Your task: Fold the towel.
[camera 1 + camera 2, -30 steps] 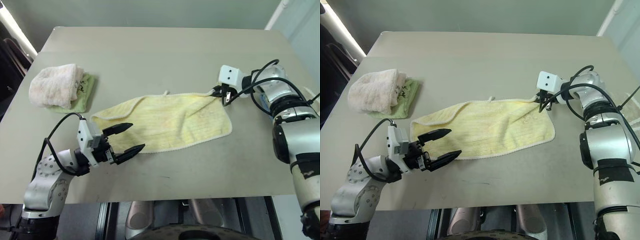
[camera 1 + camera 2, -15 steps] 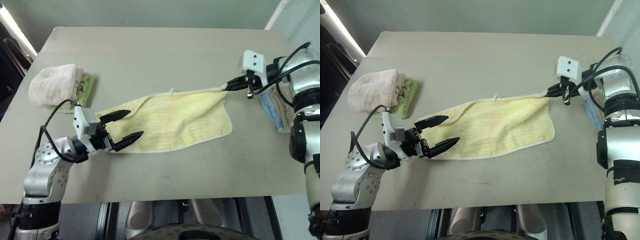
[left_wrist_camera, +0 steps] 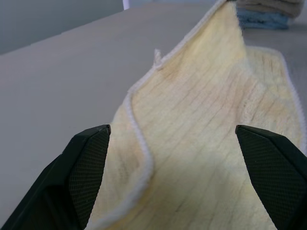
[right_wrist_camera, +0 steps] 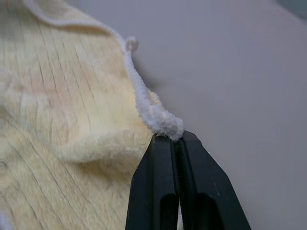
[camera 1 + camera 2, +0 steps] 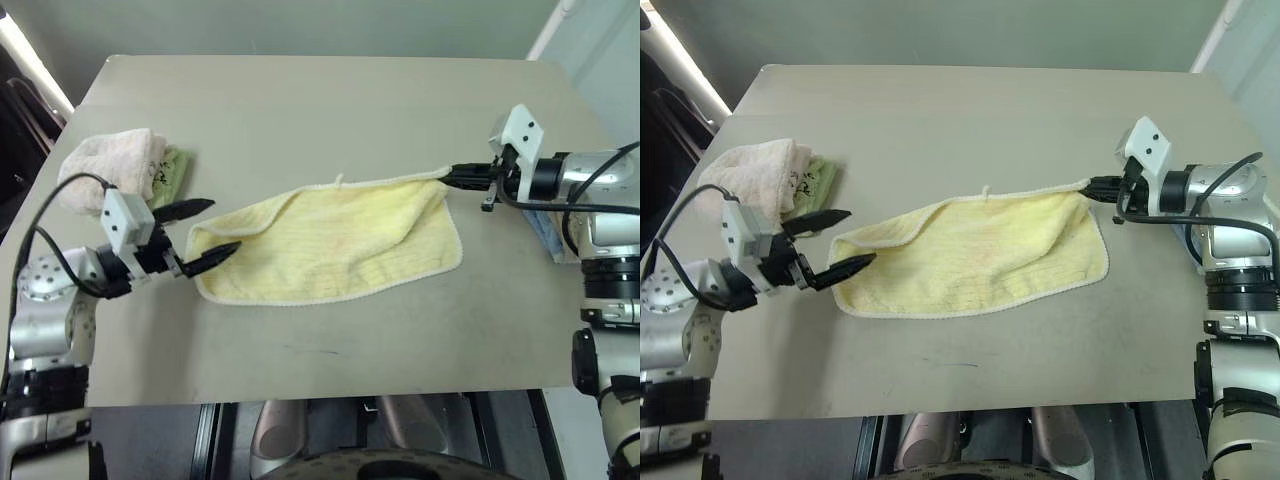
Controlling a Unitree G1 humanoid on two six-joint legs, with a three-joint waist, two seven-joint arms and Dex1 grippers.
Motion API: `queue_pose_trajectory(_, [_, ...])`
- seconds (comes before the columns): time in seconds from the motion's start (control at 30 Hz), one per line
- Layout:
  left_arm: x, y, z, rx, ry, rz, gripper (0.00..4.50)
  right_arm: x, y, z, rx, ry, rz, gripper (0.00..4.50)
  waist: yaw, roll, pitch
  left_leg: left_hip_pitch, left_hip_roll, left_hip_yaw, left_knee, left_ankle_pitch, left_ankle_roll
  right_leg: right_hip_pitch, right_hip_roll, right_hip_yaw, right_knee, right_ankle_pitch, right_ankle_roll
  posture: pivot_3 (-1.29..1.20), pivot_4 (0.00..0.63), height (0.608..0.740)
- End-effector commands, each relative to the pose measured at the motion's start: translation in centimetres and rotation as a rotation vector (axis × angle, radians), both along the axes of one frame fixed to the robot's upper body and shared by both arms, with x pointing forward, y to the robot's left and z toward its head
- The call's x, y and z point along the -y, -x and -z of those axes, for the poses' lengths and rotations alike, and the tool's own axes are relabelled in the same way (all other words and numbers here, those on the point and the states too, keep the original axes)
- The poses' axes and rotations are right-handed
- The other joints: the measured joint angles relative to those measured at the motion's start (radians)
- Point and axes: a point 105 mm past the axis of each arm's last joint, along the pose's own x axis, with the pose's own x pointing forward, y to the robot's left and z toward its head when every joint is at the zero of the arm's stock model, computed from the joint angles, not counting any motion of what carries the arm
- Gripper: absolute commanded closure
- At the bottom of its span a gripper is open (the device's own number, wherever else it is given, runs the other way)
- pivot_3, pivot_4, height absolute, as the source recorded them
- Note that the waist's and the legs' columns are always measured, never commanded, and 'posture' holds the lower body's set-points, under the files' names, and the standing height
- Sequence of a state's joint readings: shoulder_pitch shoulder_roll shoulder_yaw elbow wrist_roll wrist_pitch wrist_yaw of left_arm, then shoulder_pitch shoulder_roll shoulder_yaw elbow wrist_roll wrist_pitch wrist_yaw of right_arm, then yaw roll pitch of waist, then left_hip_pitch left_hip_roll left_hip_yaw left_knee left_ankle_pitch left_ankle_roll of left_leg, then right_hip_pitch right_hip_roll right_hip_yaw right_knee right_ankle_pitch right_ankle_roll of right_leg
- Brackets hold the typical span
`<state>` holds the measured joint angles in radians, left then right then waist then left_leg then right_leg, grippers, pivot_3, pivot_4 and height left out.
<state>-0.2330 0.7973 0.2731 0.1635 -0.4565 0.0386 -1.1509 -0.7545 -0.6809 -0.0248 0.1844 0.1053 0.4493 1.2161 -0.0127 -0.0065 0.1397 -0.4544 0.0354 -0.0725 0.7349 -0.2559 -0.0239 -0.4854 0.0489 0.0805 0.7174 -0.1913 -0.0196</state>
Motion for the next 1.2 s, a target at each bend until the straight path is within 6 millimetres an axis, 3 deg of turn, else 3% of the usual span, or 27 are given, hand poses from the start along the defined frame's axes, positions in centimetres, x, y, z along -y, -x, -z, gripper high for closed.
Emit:
queue_pose_trajectory(0.03, [-0.6, -1.4, -0.2, 0.056, -0.037, -0.042, 0.00, -0.1, 0.6, -3.2, 0.092, -0.029, 0.015, 4.49, 0.001, 0.000, 0.000, 0.000, 0.000, 0.000, 0.000, 0.000, 0.000, 0.000, 0.000, 0.000, 0.000, 0.000, 0.000, 0.00, 0.150, 0.697])
queue_pose_trajectory(0.53, [0.9, -3.3, 3.5, 0.016, -0.083, -0.028, 0.00, -1.3, 2.3, -7.8, 0.187, 0.021, -0.017, 4.49, 0.003, -0.001, 0.000, -0.017, -0.001, 0.000, 0.002, 0.001, 0.000, -0.014, 0.000, 0.000, -0.001, 0.001, 0.005, 0.00, 0.150, 0.697])
queue_pose_trajectory(0.93, [-0.1, -3.8, 5.4, -0.026, -0.090, -0.031, 0.00, -1.7, 2.8, -8.9, 0.216, 0.041, -0.032, 4.49, 0.004, -0.001, 0.000, -0.017, -0.001, 0.000, 0.005, 0.003, 0.001, -0.014, 0.000, 0.000, 0.000, 0.003, 0.006, 0.00, 0.150, 0.697])
queue_pose_trajectory(1.07, [-0.6, -4.2, 6.1, -0.030, -0.113, -0.056, 0.79, -1.6, 2.8, -8.9, 0.222, 0.045, -0.029, 4.50, 0.005, -0.001, 0.000, -0.017, -0.001, 0.000, 0.005, 0.003, 0.001, -0.014, 0.000, 0.000, 0.000, 0.003, 0.007, 0.00, 0.150, 0.697])
queue_pose_trajectory(1.2, [-0.2, -4.6, 5.8, 0.000, -0.091, -0.044, 2.17, -1.4, 2.8, -8.7, 0.223, 0.053, -0.021, 4.50, 0.005, 0.000, -0.001, -0.017, -0.001, 0.001, 0.006, 0.003, 0.001, -0.014, 0.000, 0.000, 0.001, 0.004, 0.007, 0.00, 0.150, 0.697])
